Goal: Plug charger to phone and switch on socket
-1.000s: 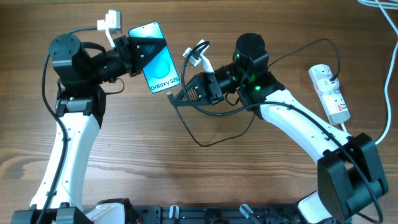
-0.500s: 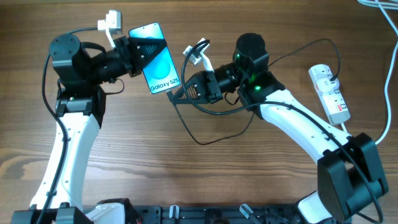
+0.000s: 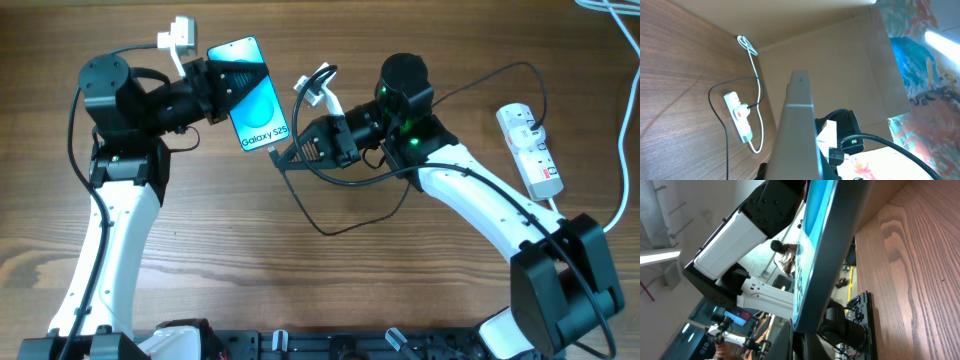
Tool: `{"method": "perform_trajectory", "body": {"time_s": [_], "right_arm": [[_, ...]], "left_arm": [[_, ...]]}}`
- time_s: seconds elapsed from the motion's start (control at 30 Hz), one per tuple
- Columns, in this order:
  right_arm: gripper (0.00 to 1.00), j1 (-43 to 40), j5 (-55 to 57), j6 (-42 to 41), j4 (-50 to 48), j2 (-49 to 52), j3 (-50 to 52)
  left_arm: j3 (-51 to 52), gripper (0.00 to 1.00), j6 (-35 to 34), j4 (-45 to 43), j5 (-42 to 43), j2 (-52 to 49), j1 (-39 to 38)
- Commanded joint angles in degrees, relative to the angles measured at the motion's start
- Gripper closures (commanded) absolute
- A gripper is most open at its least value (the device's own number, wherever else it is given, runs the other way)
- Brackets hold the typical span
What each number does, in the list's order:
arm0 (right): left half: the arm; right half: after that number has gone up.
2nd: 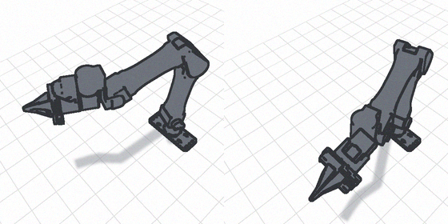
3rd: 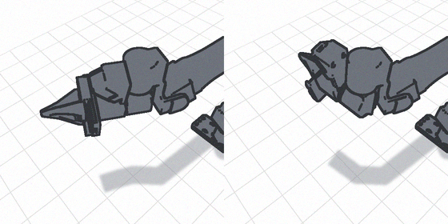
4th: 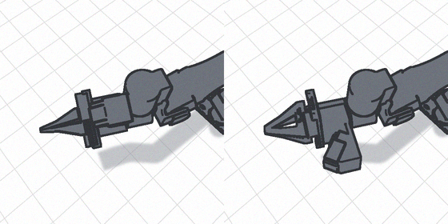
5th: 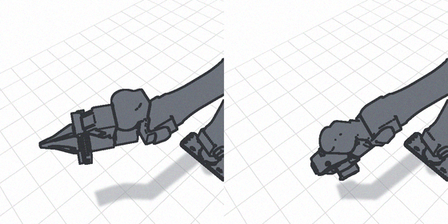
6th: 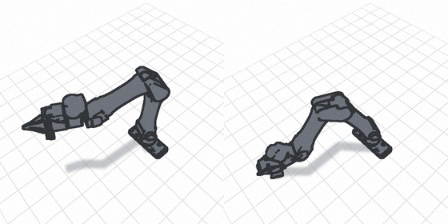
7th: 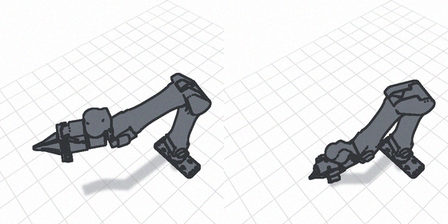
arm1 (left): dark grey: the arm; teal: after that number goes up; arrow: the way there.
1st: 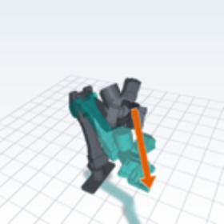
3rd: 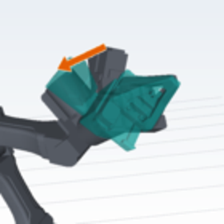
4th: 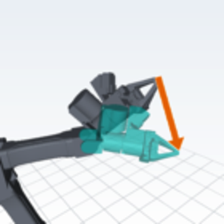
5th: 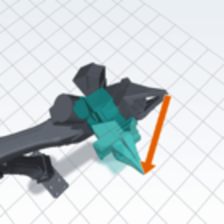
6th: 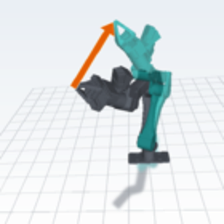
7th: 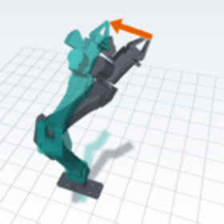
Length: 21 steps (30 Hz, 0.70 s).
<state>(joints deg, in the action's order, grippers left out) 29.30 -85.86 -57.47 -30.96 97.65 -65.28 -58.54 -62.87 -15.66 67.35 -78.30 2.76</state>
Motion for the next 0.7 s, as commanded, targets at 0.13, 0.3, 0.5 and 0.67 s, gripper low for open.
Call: {"method": "perform_trajectory", "body": {"time_s": [0.13,0.3,0.5,0.67], "right_arm": [[0.96,-0.02,2.86,-2.56,-1.38,-0.04,-0.7],[0.96,-0.02,3.85,-2.75,-1.36,-0.04,-0.7],[0.96,-0.02,5.11,-3.19,-1.36,-0.04,-0.7],[0.96,-0.02,6.86,-4.09,-1.42,-0.04,-0.7]], "left_arm": [[-0.59,0.96,0.94,-0.37,1.46,0.68,0.33],[-0.59,0.96,0.85,-0.37,1.6,0.68,0.31],[-0.59,0.96,0.7,-0.37,1.57,0.68,-0.85],[-0.59,0.96,0.7,-0.37,1.57,0.68,-1.44]]}}
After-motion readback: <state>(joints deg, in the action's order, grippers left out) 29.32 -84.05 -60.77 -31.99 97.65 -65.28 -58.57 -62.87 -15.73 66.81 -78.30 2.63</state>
